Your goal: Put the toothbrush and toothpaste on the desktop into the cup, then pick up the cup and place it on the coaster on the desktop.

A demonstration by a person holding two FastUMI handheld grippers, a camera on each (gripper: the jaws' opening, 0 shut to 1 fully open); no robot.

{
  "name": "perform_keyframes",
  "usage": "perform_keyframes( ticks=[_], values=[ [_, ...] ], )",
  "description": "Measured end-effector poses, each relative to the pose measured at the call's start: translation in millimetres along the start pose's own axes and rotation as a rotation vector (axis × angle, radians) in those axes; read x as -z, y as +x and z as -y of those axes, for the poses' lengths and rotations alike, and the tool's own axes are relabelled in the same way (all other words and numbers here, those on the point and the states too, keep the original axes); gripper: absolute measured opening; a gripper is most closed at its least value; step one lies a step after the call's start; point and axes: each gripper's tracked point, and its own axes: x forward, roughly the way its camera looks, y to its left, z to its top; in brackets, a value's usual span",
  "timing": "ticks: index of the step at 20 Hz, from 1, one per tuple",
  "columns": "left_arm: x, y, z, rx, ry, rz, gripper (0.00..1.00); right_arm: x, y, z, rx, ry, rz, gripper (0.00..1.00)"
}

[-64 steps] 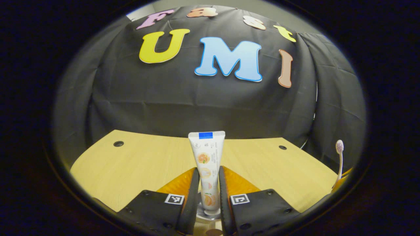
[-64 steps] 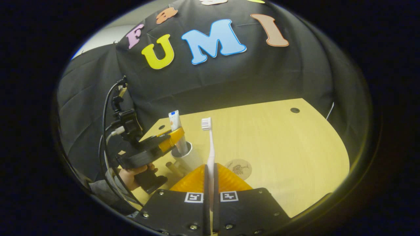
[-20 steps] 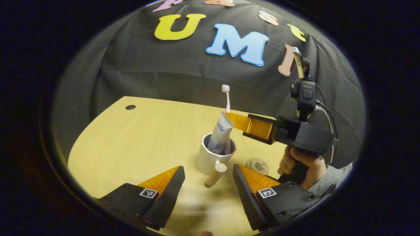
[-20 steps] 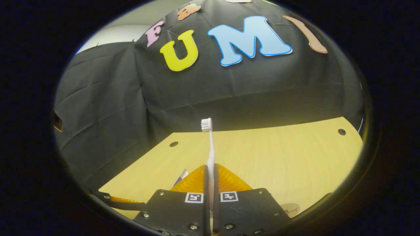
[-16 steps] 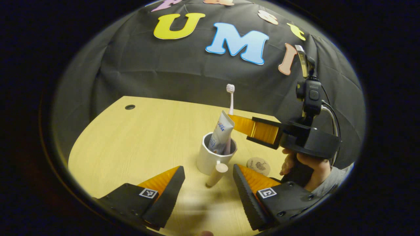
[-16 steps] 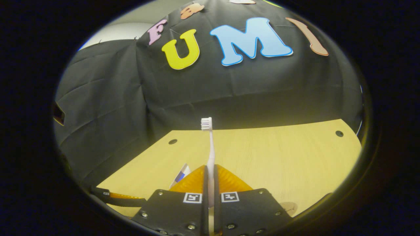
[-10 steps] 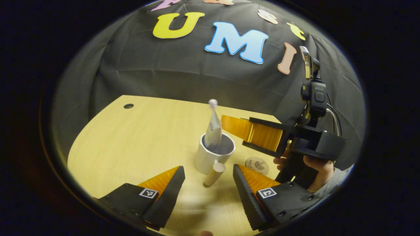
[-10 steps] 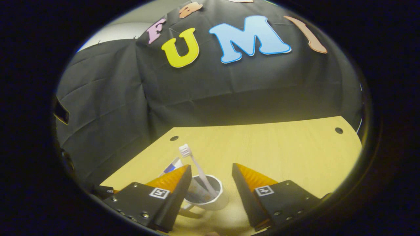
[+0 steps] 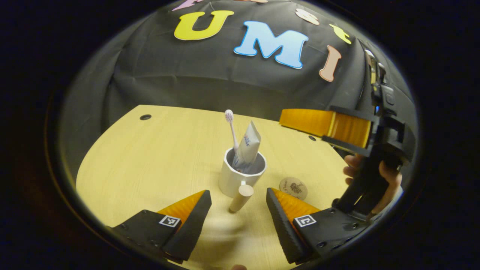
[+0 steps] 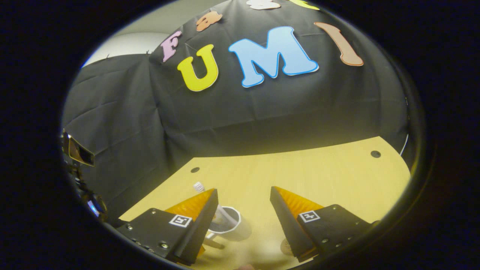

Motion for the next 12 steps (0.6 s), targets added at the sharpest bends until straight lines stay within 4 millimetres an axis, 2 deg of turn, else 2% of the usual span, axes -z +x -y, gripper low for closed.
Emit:
perform_keyframes(
  ticks=[1, 4, 5, 6, 9, 10, 11, 12],
  values=[
    [2, 2, 1, -0.003, 0.004, -0.014, 0.95, -3, -7, 4, 0.009, 0.003, -0.001, 0.88],
    [5, 10, 2, -0.020, 0.020, -0.057, 0.95, -12, -30, 20, 0.045, -0.005, 0.009, 0.88],
    [6, 11, 5, -0.019, 0.020, -0.069, 0.95, -15, -38, 26, 0.061, -0.013, 0.015, 0.88],
    [7, 14, 6, -0.020, 0.021, -0.079, 0.90, -17, -44, 32, 0.077, -0.022, 0.018, 0.88],
    [10, 21, 9, -0.032, 0.016, -0.115, 0.90, -23, -67, 47, 0.115, -0.042, 0.034, 0.88],
    [11, 25, 8, -0.038, 0.012, -0.129, 0.99, -25, -72, 50, 0.124, -0.046, 0.040, 0.88],
    [14, 27, 6, -0.046, 0.010, -0.148, 0.89, -26, -79, 54, 0.131, -0.050, 0.042, 0.88],
    [15, 30, 5, -0.053, 0.009, -0.165, 0.92, -26, -84, 56, 0.136, -0.054, 0.044, 0.88]
  ],
)
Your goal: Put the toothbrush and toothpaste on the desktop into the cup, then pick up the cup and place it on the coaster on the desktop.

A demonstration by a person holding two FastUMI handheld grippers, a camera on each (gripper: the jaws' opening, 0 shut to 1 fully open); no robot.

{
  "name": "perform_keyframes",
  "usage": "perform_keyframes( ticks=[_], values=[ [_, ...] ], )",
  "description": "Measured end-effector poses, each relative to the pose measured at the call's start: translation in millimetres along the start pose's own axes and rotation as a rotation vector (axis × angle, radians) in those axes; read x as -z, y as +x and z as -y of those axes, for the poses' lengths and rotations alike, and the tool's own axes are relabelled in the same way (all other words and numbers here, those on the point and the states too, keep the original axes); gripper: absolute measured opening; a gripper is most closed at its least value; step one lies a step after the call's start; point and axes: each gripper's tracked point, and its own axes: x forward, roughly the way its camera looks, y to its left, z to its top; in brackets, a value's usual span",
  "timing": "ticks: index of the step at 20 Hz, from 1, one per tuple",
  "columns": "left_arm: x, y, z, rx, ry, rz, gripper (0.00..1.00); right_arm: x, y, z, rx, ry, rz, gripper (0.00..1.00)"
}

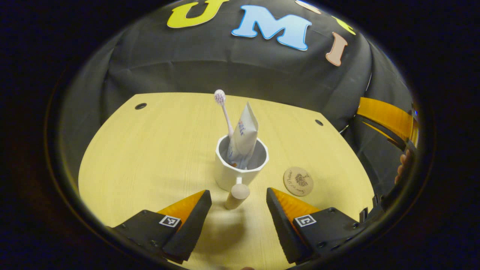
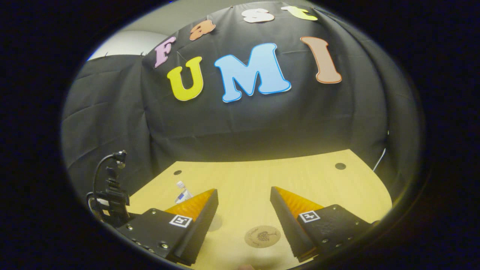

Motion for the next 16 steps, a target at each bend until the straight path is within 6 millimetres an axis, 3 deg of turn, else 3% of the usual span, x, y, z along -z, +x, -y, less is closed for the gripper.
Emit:
perform_keyframes(
  ticks=[8, 10, 11, 12, 13, 14, 15, 16],
  values=[
    [3, 16, -7, -0.022, -0.010, -0.145, 0.91, 12, -18, 21, 0.028, -0.006, -0.034, 0.88],
    [7, 20, -6, -0.029, -0.015, -0.174, 0.89, 15, -23, 27, 0.040, -0.012, -0.038, 0.88],
    [7, 23, -6, -0.029, -0.012, -0.186, 0.77, 16, -24, 29, 0.043, -0.012, -0.040, 0.88],
    [8, 24, -4, -0.031, -0.004, -0.196, 0.72, 17, -26, 31, 0.048, -0.010, -0.044, 0.88],
    [9, 26, -2, -0.027, 0.003, -0.207, 0.78, 18, -26, 34, 0.053, -0.007, -0.046, 0.88],
    [10, 26, -1, -0.035, 0.013, -0.219, 0.69, 18, -27, 37, 0.059, -0.002, -0.049, 0.88],
    [10, 30, -1, -0.040, 0.026, -0.229, 0.78, 19, -27, 40, 0.064, 0.002, -0.052, 0.88],
    [9, 33, -2, -0.047, 0.040, -0.236, 0.72, 19, -28, 42, 0.069, 0.007, -0.054, 0.88]
  ],
)
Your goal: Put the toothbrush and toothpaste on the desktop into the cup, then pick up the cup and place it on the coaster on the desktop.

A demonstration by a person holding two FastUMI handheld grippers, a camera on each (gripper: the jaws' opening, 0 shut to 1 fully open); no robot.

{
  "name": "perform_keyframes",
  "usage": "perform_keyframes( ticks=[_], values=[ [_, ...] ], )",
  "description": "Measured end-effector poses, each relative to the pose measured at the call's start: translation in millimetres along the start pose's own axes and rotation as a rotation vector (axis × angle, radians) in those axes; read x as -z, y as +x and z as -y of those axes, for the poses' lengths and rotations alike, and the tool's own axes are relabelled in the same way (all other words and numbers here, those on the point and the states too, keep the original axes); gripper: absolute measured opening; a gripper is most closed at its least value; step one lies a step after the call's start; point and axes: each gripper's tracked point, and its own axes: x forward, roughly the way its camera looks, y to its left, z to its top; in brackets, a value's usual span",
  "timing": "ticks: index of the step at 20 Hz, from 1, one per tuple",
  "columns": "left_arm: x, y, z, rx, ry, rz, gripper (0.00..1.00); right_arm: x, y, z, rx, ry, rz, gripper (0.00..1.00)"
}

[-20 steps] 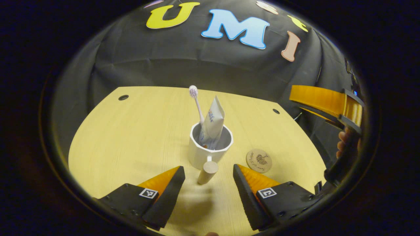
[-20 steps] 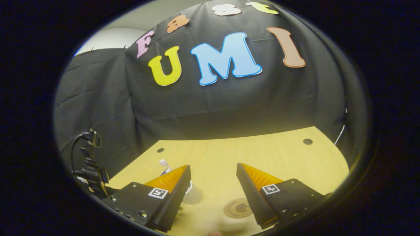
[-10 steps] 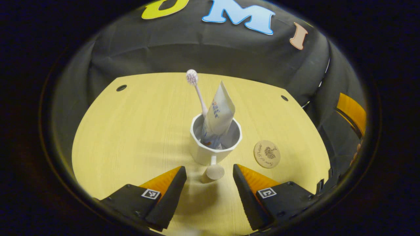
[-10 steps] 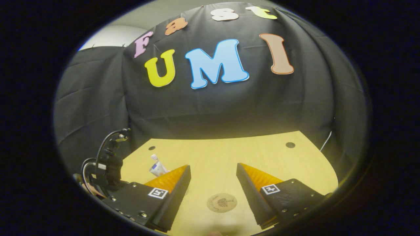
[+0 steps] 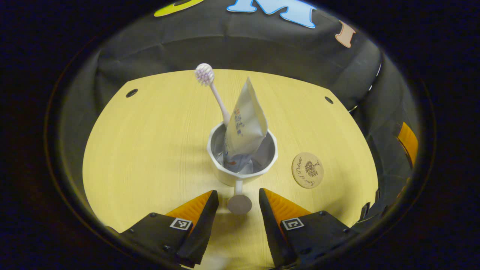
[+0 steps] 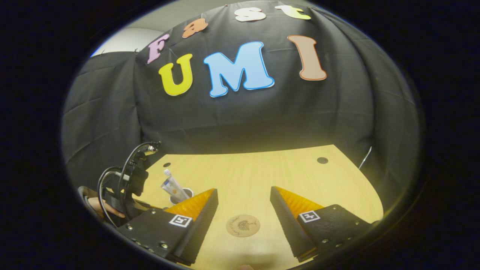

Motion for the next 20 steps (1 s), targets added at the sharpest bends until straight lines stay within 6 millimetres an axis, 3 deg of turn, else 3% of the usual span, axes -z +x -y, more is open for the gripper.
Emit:
perform_keyframes(
  ticks=[4, 9, 12, 20],
  values=[
    [-1, 8, -1, -0.023, 0.016, -0.038, 0.63, 4, -2, 8, 0.014, 0.011, -0.007, 0.88],
    [2, 13, 0, -0.030, 0.012, -0.069, 0.41, 9, -4, 23, 0.037, 0.024, -0.021, 0.88],
    [9, 14, -4, -0.062, 0.019, -0.090, 0.36, 10, -5, 29, 0.046, 0.037, -0.024, 0.88],
    [-1, 19, -3, -0.101, 0.043, -0.045, 0.28, 14, -5, 33, 0.037, 0.044, -0.030, 0.88]
  ],
)
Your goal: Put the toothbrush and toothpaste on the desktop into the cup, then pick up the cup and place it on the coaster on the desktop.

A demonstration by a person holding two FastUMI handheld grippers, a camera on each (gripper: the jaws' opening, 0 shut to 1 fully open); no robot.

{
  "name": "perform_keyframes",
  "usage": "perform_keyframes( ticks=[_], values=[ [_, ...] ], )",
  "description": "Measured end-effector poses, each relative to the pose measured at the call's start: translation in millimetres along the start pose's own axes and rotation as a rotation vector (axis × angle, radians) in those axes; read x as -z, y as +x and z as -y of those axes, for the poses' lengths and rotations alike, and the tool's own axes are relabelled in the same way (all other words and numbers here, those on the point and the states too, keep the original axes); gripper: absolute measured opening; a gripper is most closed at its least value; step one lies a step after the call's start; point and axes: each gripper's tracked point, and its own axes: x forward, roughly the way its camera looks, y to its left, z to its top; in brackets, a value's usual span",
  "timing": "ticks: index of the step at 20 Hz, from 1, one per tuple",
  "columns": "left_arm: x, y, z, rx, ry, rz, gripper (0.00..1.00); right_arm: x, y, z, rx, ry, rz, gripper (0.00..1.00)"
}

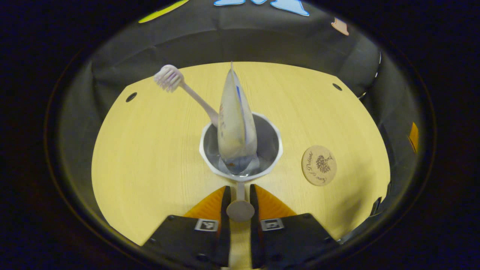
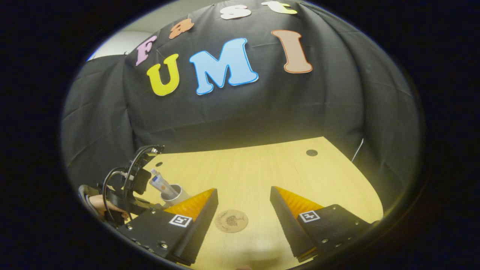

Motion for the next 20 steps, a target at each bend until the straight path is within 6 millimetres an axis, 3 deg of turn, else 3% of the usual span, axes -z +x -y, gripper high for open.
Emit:
perform_keyframes(
  ticks=[4, 13, 20],
  values=[
    [-13, -13, 9, 0.002, 0.059, 0.050, 0.24, -1, -1, 3, 0.002, 0.004, 0.000, 0.88],
    [-10, -16, 58, 0.089, 0.042, 0.057, 0.24, 0, -8, 13, 0.007, 0.008, 0.003, 0.88],
    [-14, -14, 109, 0.162, -0.017, 0.096, 0.24, 5, -17, 30, 0.023, 0.009, -0.013, 0.88]
  ],
)
